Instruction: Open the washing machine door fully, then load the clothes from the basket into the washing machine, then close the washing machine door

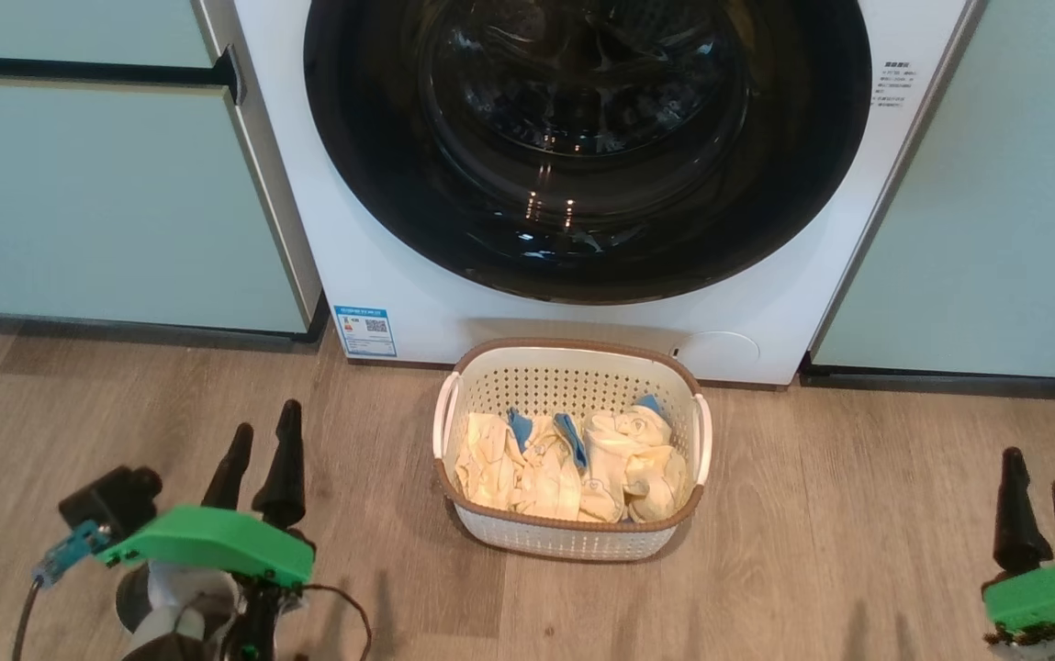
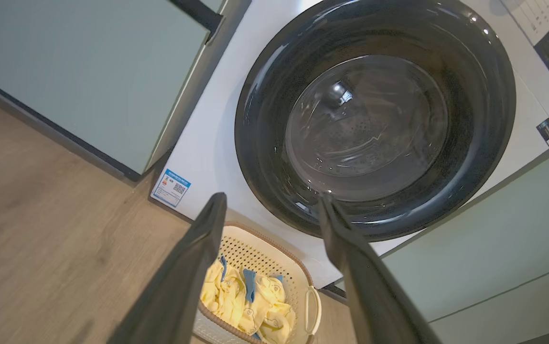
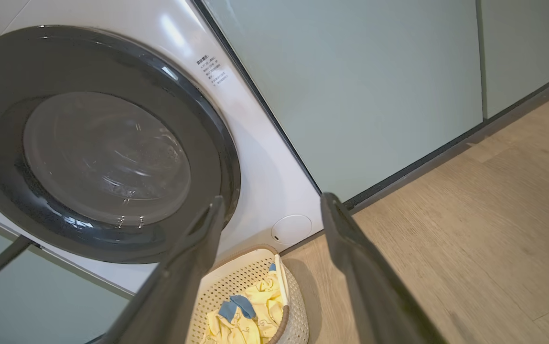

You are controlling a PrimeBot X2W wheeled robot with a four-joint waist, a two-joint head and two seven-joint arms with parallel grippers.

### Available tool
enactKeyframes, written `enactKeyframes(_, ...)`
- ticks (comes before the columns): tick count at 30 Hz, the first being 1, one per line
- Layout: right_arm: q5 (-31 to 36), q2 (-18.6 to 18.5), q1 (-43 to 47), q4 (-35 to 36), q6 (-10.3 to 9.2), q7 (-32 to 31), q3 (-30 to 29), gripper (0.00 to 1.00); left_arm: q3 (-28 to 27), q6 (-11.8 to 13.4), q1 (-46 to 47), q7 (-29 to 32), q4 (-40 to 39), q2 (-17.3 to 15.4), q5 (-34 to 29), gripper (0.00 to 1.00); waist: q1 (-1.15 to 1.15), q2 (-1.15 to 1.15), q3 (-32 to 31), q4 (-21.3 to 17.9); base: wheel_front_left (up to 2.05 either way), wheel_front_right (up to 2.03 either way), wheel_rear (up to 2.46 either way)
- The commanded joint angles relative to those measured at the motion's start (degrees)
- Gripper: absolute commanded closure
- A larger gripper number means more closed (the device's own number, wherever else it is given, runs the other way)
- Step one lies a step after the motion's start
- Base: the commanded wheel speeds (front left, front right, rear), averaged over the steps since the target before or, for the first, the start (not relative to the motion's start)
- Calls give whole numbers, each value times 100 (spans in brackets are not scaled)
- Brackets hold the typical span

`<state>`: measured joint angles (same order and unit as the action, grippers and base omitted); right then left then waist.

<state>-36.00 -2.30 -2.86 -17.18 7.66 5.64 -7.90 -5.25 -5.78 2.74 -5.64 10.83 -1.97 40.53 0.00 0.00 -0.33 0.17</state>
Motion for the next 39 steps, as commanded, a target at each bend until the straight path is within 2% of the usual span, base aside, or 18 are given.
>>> enactKeyframes(1,308,-113,-356,192,-10,102,100,0,-58,53,322,-105,-264,-84,-333,0,0,0,-4,1,0,0,0)
enactKeyframes(15,1622,-89,-451,93,-12,356,168,0,506,227,364,-357,-198,-441,-1948,0,0,0,-35,12,0,0,0)
enactKeyframes(39,3417,-64,-573,30,-16,745,128,0,744,408,558,-745,86,-563,-3203,0,0,0,-76,9,0,0,0)
